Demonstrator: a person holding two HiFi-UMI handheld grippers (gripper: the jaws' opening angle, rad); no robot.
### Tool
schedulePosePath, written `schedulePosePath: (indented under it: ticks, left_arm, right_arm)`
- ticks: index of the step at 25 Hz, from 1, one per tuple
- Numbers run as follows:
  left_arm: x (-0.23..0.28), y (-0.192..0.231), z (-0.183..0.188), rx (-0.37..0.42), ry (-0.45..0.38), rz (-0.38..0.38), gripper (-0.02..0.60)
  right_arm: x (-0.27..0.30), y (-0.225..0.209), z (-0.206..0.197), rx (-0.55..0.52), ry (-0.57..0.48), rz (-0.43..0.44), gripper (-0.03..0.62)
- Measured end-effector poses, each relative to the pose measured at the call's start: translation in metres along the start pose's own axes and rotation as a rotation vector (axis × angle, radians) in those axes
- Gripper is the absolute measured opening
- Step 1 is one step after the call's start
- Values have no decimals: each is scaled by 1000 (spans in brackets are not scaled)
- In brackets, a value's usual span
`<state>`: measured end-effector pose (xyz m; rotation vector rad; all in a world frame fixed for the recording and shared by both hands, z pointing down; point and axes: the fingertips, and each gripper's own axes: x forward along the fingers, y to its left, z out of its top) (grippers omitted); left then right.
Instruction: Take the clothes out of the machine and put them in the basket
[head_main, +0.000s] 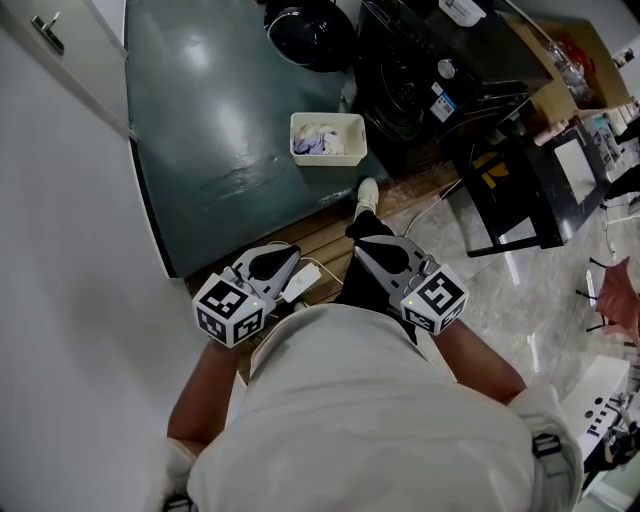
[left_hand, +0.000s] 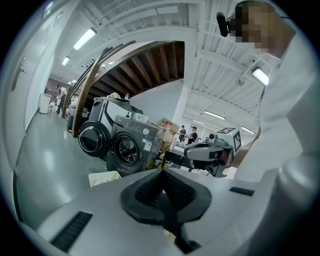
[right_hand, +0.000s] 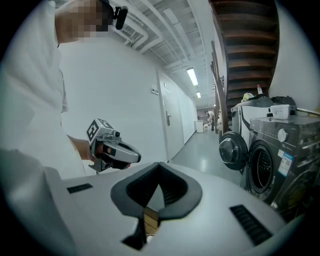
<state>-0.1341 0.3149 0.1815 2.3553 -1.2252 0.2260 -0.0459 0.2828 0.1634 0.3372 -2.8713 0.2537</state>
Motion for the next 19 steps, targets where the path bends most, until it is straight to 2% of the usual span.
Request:
schedulePosePath:
  ticks: [19]
  left_arm:
    - [9,15,-5,-11,-1,-7,-3]
  right_arm:
    - [10,-9,-4,-9,13,6,5]
